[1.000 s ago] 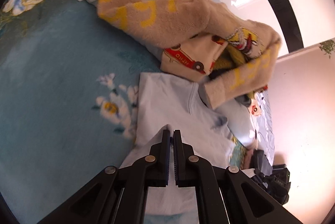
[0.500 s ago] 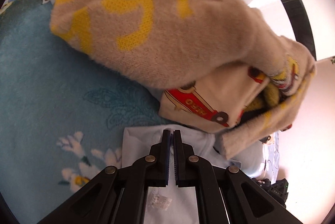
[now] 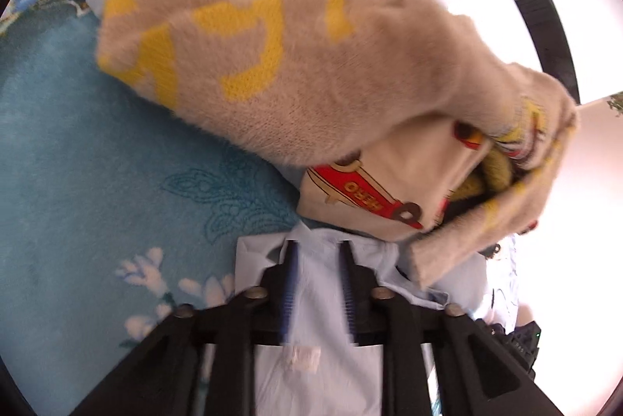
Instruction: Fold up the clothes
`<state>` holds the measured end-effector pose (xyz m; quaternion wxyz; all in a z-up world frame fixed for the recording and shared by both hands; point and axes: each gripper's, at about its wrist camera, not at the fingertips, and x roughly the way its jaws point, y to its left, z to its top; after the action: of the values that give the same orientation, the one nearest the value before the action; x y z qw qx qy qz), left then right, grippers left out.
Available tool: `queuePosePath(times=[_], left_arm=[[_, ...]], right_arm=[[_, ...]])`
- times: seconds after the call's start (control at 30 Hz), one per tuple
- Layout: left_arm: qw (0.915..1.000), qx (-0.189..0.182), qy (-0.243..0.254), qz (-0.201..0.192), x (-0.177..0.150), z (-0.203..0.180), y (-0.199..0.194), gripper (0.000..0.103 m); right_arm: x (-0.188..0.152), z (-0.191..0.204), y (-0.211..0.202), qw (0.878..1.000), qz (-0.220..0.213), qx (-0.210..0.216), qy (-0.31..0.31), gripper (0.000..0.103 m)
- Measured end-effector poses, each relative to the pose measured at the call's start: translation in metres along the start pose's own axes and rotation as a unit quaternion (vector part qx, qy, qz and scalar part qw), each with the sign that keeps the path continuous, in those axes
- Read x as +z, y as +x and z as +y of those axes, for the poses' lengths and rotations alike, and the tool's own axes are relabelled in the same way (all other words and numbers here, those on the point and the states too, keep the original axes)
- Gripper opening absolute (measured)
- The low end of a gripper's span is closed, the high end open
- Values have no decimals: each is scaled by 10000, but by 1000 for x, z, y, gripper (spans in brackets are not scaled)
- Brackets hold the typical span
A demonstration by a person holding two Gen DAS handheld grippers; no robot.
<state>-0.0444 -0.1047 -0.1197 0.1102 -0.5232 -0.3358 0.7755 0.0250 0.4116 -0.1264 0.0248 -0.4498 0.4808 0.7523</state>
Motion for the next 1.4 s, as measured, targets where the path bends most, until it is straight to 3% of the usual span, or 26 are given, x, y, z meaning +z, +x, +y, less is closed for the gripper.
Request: queuePosePath(times=[0.17,0.37,0.57,0.7,0.93,1.0,1.07,1.4], left_arm=[[9995,232,-117,-156,-59,13,-45,38],[9955,627,-615,347,-130,48,-63,39],[9915,314,-1171,483,-167,63,-62,39],[9908,230,-1212,551,-174,59,-45,39],[9869,-57,-1604,170,-176,64,-37,35],[9876,83,-1562,105,-177,63,-38,22],[9872,156,-1590,29,-175,63,-40,12],[9869,402,-1563,13,-173,41,-63,7]], right_arm=[[-40,15,-30,9988,-36,15,-484,41],[-128,-34,-63,9994,283,-91,196,42],[-186,-74,-73,9943,461,-66,962,42],[-192,-84,-55,9883,259,283,1478,42],[-191,-84,-37,9796,-199,673,1881,41],[-193,-85,-33,9762,-276,792,2000,33],[-193,-85,-32,9749,-279,818,2050,12],[-183,-62,-54,9797,-254,752,1841,7]])
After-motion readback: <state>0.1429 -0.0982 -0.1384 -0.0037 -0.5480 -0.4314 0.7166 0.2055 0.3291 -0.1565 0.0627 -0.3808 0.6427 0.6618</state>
